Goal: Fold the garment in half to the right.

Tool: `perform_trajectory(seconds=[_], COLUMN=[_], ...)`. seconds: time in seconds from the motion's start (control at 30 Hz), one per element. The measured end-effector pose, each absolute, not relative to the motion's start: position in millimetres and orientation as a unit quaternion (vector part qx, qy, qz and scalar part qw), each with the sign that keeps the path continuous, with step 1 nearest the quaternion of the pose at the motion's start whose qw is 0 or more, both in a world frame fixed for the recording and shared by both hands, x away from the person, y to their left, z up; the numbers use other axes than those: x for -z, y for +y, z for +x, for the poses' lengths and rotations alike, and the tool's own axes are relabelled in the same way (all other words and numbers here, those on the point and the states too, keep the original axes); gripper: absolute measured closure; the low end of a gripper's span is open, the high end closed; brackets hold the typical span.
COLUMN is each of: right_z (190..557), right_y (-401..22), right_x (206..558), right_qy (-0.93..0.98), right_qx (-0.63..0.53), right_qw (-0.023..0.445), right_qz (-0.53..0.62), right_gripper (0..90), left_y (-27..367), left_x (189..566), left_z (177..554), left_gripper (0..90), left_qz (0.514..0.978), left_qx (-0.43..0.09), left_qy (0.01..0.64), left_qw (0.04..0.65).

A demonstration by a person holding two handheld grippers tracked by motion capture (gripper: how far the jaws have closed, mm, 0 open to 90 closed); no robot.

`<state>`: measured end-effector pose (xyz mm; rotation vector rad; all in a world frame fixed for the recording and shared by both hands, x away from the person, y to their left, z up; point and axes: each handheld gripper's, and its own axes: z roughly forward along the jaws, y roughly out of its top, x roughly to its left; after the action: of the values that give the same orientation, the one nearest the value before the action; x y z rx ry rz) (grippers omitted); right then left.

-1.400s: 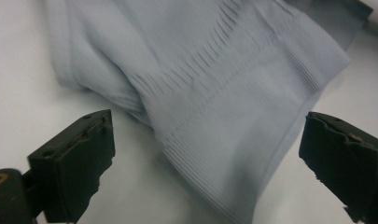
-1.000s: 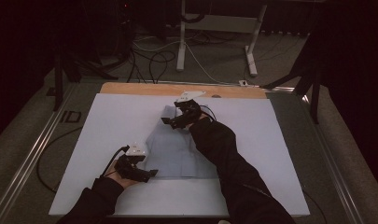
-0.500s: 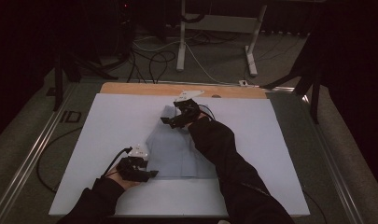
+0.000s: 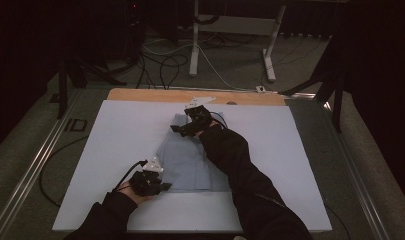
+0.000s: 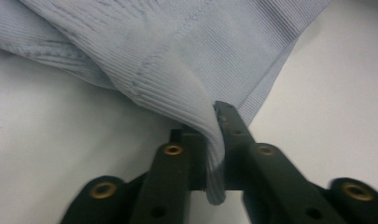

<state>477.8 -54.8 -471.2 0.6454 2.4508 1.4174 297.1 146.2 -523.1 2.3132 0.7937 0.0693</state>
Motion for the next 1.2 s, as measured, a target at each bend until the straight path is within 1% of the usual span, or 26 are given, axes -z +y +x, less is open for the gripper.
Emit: perform_trajectory(seconds=[0.23,0.4,0.63,0.67,0.7,0.77,0.87,1.0,1.1,1.2], right_z=[492,507,520,523,523,525,534,539,543,545], right_y=[-48,-42,-29,-25,-25,-20,-11,-5,1,5], right_x=[471,470,475,478,478,481,489,495,500,504], right_qy=[0.843,0.838,0.839,0.847,0.847,0.85,0.853,0.855,0.86,0.866], right_qx=[-0.471,-0.467,-0.44,-0.42,-0.42,-0.401,-0.376,-0.358,-0.34,-0.327], right_qw=[0.122,0.117,0.134,0.145,0.145,0.159,0.148,0.147,0.146,0.142], right_qz=[0.231,0.254,0.291,0.293,0.293,0.302,0.332,0.346,0.351,0.352], right_gripper=[8.5,8.5,8.5,17.8,17.8,24.7,32.4,44.0,46.9,47.2], left_y=[148,149,148,148,148,148,148,149,149,149], left_x=[519,518,516,516,516,515,516,516,516,516], left_z=[298,297,296,295,295,296,296,297,297,296], left_gripper=[86.7,86.8,86.8,86.8,86.8,86.8,86.8,86.8,86.9,86.9], left_qz=[0.885,0.88,0.875,0.875,0.876,0.872,0.872,0.869,0.868,0.868], left_qx=[-0.011,-0.017,-0.025,-0.028,-0.029,-0.028,-0.027,-0.022,-0.022,-0.022], left_qy=[0.301,0.299,0.302,0.303,0.302,0.306,0.307,0.309,0.309,0.31], left_qw=[0.354,0.37,0.378,0.377,0.376,0.381,0.381,0.386,0.387,0.387])
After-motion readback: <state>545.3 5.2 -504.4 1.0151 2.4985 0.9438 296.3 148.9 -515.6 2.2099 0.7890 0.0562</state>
